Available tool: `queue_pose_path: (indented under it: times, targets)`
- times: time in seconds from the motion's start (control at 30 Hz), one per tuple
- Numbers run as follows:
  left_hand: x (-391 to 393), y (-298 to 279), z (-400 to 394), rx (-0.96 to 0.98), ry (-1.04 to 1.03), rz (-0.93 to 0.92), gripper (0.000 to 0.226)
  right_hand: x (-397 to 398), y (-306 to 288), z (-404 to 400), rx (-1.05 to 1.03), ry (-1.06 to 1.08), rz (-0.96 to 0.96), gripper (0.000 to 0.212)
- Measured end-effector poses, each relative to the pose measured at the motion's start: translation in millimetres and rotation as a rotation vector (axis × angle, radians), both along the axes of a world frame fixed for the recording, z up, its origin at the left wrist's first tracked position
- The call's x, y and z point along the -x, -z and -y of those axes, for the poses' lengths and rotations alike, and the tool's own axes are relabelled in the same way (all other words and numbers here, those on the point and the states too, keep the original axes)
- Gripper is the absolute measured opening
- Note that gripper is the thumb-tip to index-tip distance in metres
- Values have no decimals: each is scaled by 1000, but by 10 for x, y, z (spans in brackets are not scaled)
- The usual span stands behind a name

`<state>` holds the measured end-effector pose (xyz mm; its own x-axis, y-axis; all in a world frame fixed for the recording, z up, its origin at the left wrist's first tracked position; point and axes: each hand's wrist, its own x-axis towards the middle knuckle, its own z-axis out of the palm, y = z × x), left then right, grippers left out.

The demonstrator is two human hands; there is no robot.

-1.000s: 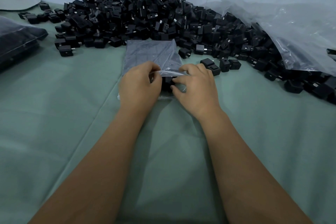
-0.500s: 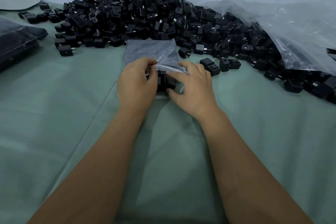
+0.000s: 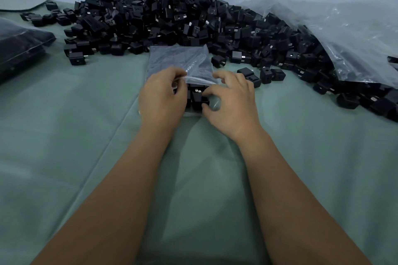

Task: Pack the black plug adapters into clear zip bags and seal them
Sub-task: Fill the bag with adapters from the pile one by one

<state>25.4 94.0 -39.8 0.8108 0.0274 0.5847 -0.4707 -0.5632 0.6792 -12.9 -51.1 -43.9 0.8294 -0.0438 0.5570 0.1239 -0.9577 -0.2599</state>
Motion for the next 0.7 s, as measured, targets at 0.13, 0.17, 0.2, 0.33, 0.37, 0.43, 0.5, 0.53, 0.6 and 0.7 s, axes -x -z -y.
queue_pose_path:
  times: [0.13, 0.17, 0.2, 0.33, 0.37, 0.43, 0.5, 0.53, 0.6, 0.7]
  targets:
    - [-1, 4, -2, -34, 10, 10, 20, -44, 5, -25, 42, 22, 23, 19]
    - [-3, 10, -1, -67, 9, 23, 21, -52, 9, -31, 51, 20, 25, 19]
    - [-3, 18, 3, -103, 9, 43, 20, -58, 12, -36, 55, 16, 28, 19]
    - [22, 24, 19, -190, 29, 112, 20, -68, 18, -46, 30, -9, 43, 16]
    - [28, 24, 22, -216, 49, 125, 20, -73, 22, -42, 23, -12, 45, 16]
    - [41, 24, 32, -270, 101, 139, 22, -81, 27, -34, 7, -16, 48, 17]
    - [58, 23, 43, -306, 151, 114, 23, -81, 36, -27, -15, -21, 50, 17]
    - [64, 22, 47, -316, 167, 94, 23, -79, 39, -24, -30, -25, 49, 17]
    - [65, 23, 46, -329, 182, 63, 23, -68, 37, -27, -65, -38, 49, 18]
    - [56, 19, 33, -356, 194, 59, 21, -23, -25, -21, -317, -70, 158, 16]
